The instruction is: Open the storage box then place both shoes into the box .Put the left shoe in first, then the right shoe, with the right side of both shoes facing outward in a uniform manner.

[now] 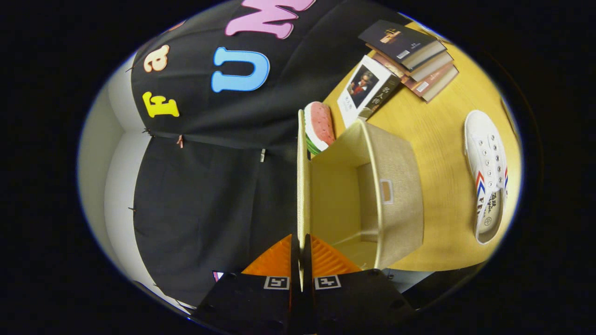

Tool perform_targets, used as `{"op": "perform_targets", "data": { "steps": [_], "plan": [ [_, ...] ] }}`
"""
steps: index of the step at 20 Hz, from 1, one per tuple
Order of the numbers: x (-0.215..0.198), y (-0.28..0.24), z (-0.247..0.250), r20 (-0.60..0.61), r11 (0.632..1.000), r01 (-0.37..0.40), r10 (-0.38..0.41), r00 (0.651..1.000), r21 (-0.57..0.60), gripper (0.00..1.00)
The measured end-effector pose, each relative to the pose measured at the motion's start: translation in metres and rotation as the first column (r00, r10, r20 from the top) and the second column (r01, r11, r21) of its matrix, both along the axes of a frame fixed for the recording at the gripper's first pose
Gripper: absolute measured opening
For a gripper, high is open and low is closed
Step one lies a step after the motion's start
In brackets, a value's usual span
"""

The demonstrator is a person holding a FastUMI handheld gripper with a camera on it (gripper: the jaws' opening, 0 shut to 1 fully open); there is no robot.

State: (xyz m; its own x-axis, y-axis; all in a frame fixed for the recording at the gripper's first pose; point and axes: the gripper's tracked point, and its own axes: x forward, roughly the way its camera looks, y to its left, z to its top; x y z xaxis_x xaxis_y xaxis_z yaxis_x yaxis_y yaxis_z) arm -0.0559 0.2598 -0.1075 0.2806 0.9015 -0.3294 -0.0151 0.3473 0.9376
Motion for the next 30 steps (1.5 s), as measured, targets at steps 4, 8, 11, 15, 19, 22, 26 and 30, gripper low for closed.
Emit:
{"op": "perform_targets", "data": {
  "steps": [4, 8, 11, 15, 19, 22, 26, 30],
  "plan": [
    [-0.005, 0.04, 0.032, 0.059, 0.999, -0.026, 0.024, 0.998, 0.032, 0.05],
    [-0.009, 0.089, 0.055, 0.096, 0.996, -0.069, 0.064, 0.993, 0.05, 0.05],
    [-0.013, 0.13, 0.065, 0.126, 0.993, -0.112, 0.105, 0.986, 0.047, 0.05],
    [-0.018, 0.188, 0.059, 0.149, 0.987, -0.158, 0.152, 0.977, 0.026, 0.05],
    [-0.028, 0.239, 0.038, 0.142, 0.979, -0.204, 0.202, 0.969, -0.004, 0.05],
    [-0.033, 0.266, 0.023, 0.136, 0.971, -0.233, 0.237, 0.962, -0.044, 0.05],
    [-0.034, 0.286, 0.008, 0.125, 0.966, -0.24, 0.251, 0.96, -0.097, 0.05],
    [-0.032, 0.289, 0.011, 0.228, 0.961, -0.231, 0.262, 0.938, -0.155, 0.52]
  ]
}}
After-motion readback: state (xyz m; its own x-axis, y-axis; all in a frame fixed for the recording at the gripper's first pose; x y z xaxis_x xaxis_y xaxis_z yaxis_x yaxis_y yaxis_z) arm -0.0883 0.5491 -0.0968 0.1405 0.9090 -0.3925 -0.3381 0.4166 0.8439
